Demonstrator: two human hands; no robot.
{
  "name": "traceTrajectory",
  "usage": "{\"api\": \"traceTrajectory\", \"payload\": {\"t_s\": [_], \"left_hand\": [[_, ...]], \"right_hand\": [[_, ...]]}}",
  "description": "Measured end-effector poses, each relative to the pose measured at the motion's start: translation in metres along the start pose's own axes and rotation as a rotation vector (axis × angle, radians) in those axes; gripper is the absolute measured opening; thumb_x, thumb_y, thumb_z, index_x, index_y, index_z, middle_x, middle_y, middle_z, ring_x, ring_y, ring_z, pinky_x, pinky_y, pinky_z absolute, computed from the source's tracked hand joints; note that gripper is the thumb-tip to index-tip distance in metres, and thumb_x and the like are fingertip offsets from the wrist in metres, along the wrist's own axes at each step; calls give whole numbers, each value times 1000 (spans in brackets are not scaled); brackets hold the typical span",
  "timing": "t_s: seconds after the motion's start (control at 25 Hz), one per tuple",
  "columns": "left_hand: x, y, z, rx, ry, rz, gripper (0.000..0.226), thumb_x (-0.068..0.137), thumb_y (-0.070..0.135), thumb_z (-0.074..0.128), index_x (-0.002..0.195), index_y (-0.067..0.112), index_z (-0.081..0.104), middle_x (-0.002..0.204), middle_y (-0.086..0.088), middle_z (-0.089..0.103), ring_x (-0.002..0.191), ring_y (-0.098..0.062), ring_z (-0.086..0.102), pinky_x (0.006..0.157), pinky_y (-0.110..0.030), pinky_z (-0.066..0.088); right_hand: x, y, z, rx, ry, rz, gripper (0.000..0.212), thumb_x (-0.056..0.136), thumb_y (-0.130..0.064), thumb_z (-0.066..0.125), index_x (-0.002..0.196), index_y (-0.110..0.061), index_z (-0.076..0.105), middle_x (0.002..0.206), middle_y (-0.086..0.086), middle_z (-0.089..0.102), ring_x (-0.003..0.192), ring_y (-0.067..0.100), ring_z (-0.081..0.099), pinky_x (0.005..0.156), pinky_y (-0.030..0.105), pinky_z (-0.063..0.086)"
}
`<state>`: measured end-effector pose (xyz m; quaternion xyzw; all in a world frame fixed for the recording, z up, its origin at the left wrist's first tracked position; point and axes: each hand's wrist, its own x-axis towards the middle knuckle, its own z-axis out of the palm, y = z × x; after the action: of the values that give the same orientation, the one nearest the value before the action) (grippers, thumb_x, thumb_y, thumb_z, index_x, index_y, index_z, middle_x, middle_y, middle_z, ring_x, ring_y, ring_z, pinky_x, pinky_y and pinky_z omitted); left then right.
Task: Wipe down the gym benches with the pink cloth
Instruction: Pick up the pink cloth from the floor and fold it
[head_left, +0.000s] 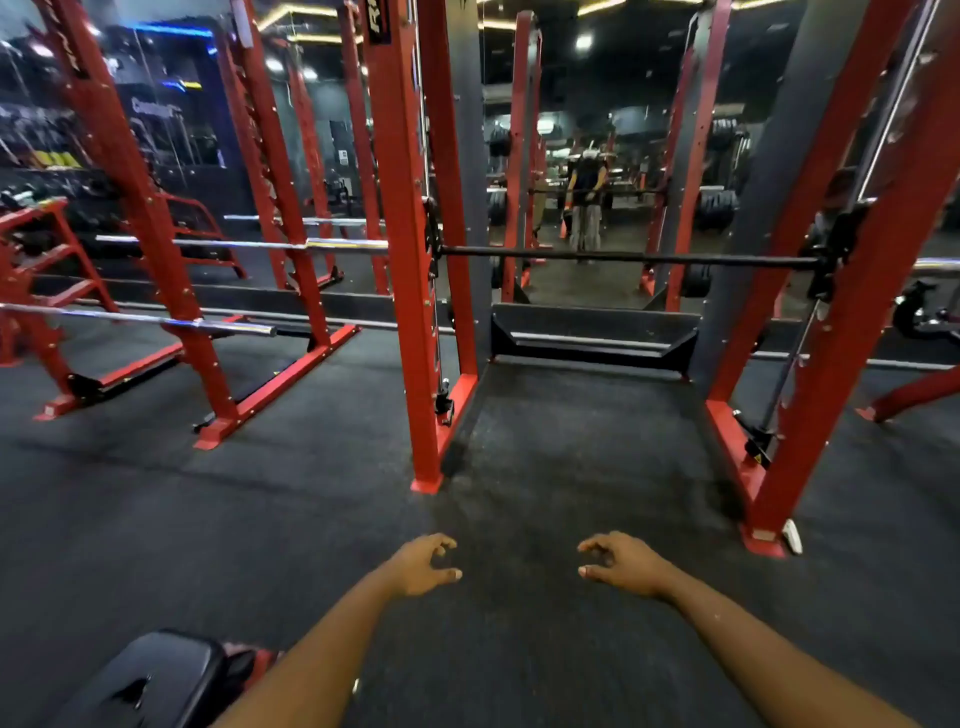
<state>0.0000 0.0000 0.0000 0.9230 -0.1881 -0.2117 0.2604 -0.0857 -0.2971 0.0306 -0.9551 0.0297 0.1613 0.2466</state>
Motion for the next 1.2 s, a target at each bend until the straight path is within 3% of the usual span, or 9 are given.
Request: {"api": "traceTrajectory", "payload": {"t_s": [0.12,0.28,0.48,0.6,0.72,0.8,0.88,1.08,1.2], "left_hand": [[-17,-24,25,-73,-30,-74,53,88,34,61,134,13,44,134,-8,49,123,-18,48,103,-26,37],[-29,-54,65,-200,-49,-199,49,90,30,59,134,13,44,132,-6,50,120,-18,50,95,-21,38],[8,-79,79,-375,-11,-305,43,89,22,61,128,9,50,122,-9,57,104,-15,53,85,-17,37],[51,-94,68,-611,120,-419,31,89,21,60,119,16,55,108,0,59,108,-17,55,90,-27,41],[72,-101,64,-780,242,-618,23,90,17,58,113,15,57,101,-1,58,102,-15,54,87,-32,41],[77,-112,72,-774,279,-750,26,89,14,60,114,8,58,98,-5,59,96,-15,53,79,-26,40],[79,-131,78,-769,312,-862,29,88,10,62,115,0,59,103,-12,63,96,-14,53,77,-22,40],[80,-167,95,-946,425,-1133,31,87,5,61,115,-7,58,120,-19,60,107,-21,56,91,-24,38],[107,-195,89,-1118,581,-1251,30,88,8,61,115,-4,59,118,-17,61,107,-22,56,85,-20,43]], "right_hand": [[-8,4,41,63,-21,15,40,91,-35,56,128,-19,53,129,3,54,120,13,51,96,17,35],[-14,36,98,155,-136,152,37,93,-30,55,127,-16,54,131,2,54,112,11,53,87,15,36],[23,99,129,251,-237,391,35,94,-28,54,126,-12,55,127,8,59,117,22,54,92,30,44],[80,127,128,241,-268,428,33,96,-23,52,124,-6,59,116,10,64,107,21,60,69,16,46],[155,133,106,217,-344,425,32,95,-17,51,121,-1,60,112,17,66,99,26,63,64,21,43],[217,118,85,143,-399,348,30,95,-17,51,119,-1,61,105,14,66,100,27,64,63,17,43],[285,85,68,64,-494,222,29,96,-18,50,117,-3,62,92,3,63,89,13,60,58,7,36],[425,-46,69,-151,-745,-109,33,97,-28,45,110,-5,64,97,3,60,93,15,54,79,28,41],[500,-143,91,-189,-812,-323,28,96,-28,49,111,-10,65,100,0,63,95,12,56,87,33,46]]}}
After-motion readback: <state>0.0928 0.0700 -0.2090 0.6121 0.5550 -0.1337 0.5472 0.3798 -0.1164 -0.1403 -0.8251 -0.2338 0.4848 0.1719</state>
